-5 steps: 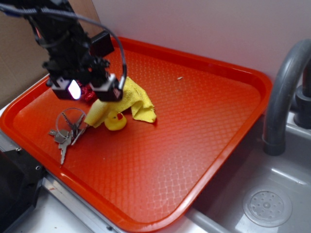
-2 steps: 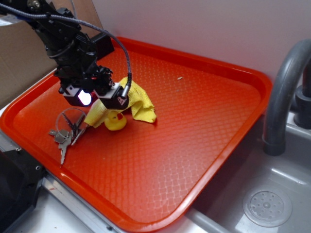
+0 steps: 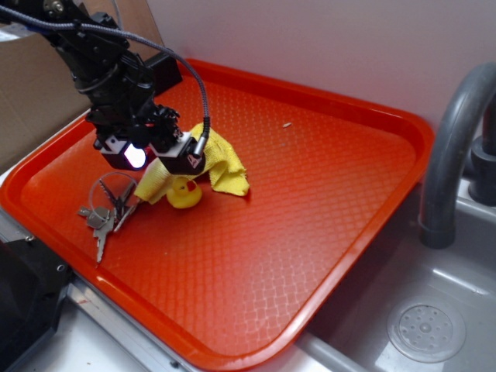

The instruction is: Grab the yellow cloth.

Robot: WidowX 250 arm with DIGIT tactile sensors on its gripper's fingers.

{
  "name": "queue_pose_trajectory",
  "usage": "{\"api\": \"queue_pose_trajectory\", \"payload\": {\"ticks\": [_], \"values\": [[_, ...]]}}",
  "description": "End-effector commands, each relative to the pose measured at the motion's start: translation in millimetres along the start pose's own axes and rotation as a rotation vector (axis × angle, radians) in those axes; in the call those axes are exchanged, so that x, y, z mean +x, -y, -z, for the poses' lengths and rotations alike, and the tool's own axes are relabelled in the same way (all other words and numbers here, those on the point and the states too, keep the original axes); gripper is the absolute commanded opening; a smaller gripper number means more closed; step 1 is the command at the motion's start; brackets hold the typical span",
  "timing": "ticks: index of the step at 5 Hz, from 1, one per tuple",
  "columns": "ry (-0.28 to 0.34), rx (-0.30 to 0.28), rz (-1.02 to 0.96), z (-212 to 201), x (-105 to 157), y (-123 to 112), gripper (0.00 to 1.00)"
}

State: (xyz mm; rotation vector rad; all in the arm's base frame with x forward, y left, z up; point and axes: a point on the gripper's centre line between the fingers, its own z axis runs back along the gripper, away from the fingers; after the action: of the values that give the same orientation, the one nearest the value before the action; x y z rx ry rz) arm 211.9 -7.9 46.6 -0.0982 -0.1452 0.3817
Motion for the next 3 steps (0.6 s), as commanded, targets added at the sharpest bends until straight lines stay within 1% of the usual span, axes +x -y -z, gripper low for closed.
{"api": "queue_pose_trajectory", "payload": {"ticks": [1,2,3], "values": [[0.052,0.068,0.015,17.1,15.2,19.6,0.00],[0.055,0.066,0.029,14.5,16.3,20.8,0.00],[0.035,0.058,0.090,4.0,20.7,19.8,0.00]]}}
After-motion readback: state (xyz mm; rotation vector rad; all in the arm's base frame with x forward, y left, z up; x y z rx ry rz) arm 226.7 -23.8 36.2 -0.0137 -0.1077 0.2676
